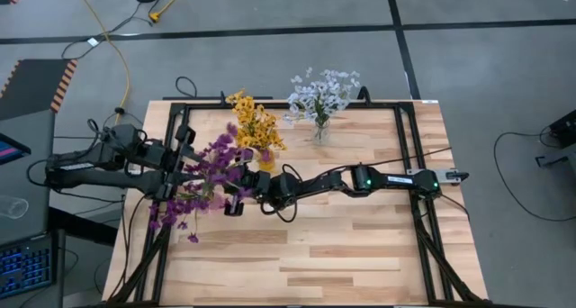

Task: Sort flowers into vase by color
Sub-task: Put the violet flowers into the violet vase

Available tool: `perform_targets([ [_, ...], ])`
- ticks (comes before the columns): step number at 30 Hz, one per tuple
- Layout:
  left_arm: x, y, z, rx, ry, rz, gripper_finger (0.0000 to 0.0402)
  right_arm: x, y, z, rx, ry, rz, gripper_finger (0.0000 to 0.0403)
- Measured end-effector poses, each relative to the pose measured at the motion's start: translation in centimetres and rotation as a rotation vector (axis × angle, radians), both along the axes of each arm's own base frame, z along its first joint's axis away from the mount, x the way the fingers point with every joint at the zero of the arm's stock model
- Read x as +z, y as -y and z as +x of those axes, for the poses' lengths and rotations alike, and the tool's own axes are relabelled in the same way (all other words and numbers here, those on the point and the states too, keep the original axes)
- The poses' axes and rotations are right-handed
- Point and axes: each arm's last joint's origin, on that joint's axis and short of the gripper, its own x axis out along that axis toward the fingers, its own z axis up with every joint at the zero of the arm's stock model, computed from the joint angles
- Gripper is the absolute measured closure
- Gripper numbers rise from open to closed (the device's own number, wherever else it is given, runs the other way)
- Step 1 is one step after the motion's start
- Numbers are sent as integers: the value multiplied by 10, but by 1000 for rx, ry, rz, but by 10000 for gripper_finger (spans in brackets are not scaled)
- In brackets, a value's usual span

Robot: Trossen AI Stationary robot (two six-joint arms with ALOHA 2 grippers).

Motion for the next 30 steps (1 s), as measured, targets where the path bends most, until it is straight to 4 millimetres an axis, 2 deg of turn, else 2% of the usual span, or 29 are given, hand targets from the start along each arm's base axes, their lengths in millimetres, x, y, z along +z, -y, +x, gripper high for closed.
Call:
perform_targets([
  [7, 0, 0, 0, 2, 1, 5, 258, 2, 1, -2, -1, 24, 3, 361],
  [13, 2, 0, 1, -1, 20, 5, 258, -1, 0, 3, -1, -35, -5, 361],
  [26, -3, -1, 24, -2, -33, 9, 258, -4, 0, 7, 8, -82, 4, 361],
  [30, -1, -1, 25, 2, -6, 20, 258, -4, 0, 6, 7, -81, 7, 361],
])
